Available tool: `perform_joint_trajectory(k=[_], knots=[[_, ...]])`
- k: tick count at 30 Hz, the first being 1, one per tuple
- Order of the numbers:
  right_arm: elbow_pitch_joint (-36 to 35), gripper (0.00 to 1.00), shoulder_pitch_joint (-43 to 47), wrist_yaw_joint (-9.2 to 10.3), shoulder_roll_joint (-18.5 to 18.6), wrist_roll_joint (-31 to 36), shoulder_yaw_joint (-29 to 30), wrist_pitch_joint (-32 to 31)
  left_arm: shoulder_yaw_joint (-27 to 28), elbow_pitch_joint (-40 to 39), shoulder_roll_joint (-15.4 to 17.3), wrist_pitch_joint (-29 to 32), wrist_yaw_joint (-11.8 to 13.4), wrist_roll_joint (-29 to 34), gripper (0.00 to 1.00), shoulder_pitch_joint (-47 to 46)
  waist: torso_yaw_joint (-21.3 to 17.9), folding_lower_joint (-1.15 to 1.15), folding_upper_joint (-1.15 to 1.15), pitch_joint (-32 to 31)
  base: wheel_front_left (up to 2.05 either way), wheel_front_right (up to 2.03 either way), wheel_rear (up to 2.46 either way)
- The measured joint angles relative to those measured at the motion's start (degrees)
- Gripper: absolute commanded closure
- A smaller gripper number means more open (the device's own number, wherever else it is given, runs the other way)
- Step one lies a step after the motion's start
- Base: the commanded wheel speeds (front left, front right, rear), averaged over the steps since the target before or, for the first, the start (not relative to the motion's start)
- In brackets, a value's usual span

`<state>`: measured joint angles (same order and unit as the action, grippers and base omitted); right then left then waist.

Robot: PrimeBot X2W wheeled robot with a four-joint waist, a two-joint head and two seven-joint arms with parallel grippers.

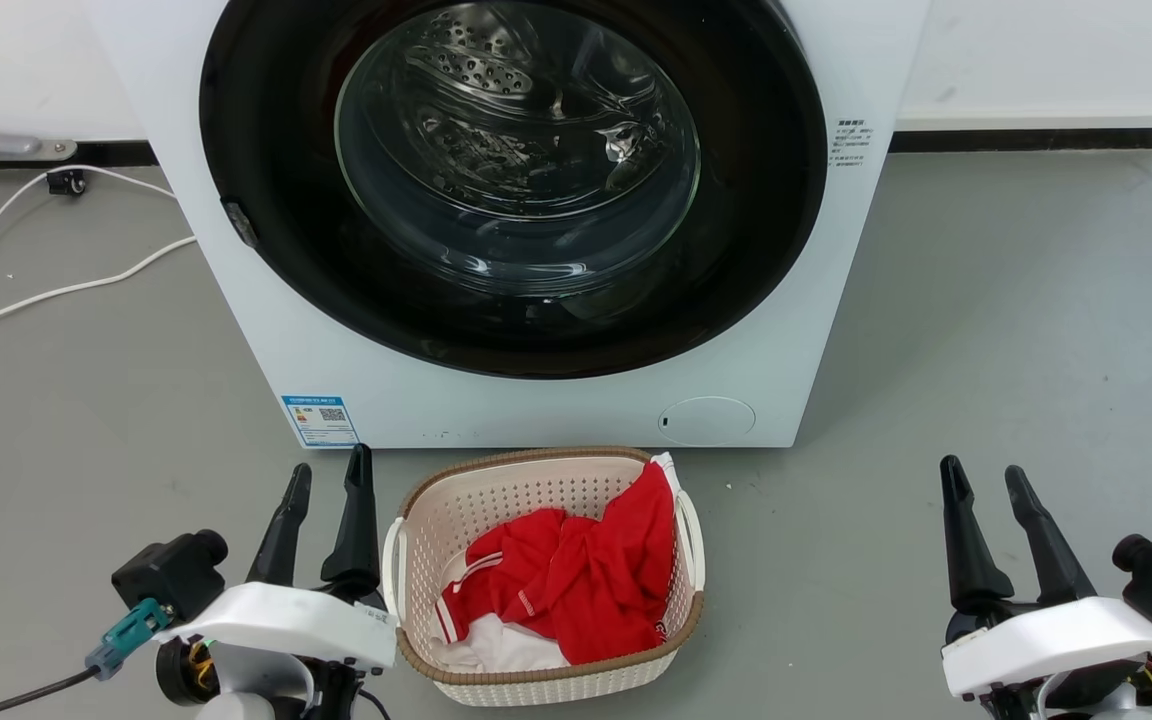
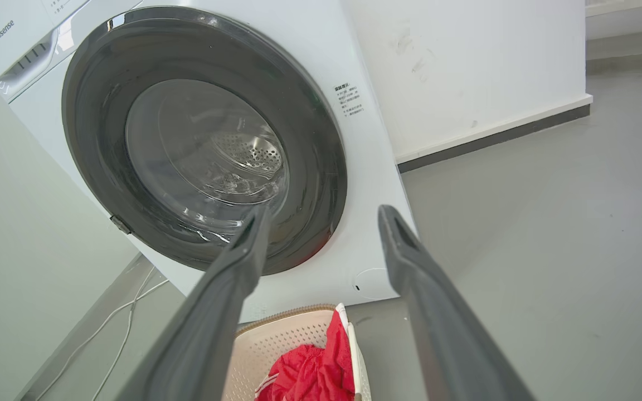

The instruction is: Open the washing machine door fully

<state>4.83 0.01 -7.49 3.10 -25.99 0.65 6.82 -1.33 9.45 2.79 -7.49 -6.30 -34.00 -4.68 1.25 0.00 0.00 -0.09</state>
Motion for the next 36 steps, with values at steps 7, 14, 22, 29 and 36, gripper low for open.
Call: perform_joint_trajectory(k=[7, 14, 22, 29, 36], knots=[[-0.68, 0.00, 0.09, 0.00, -0.01, 4.83, -0.05, 0.22, -0.11, 0.01, 0.00, -1.14, 0.33, 4.70, 0.00, -0.15, 0.11, 0.00, 0.00, 0.02, 0.00, 0.00, 0.00], [-1.92, 0.00, 0.36, -0.01, -0.02, 9.53, 0.00, 0.29, -0.21, -0.08, 0.01, -2.10, 0.78, 9.31, 0.00, -0.25, 0.25, 0.00, 0.00, 0.01, 0.00, 0.00, 0.00], [-3.19, 0.00, 1.04, -0.01, -0.04, 14.40, -0.43, 0.56, -0.22, -0.13, 0.19, -3.13, 1.30, 14.15, 0.00, -0.61, 0.35, 0.00, 0.00, 0.05, 0.00, 0.00, 0.00], [-3.81, 0.00, 1.44, -0.01, -0.04, 18.00, -0.64, 0.73, -0.23, -0.22, 0.27, -4.01, 1.70, 17.98, 0.00, -0.62, 0.50, 0.00, 0.00, 0.01, 0.00, 0.00, 0.00], [-4.26, 0.00, 1.76, -0.01, -0.05, 20.96, -0.64, 0.81, -0.33, -0.14, 0.31, -4.86, 1.87, 21.42, 0.00, -0.62, 0.68, 0.00, 0.00, 0.01, 0.00, 0.00, 0.00]])
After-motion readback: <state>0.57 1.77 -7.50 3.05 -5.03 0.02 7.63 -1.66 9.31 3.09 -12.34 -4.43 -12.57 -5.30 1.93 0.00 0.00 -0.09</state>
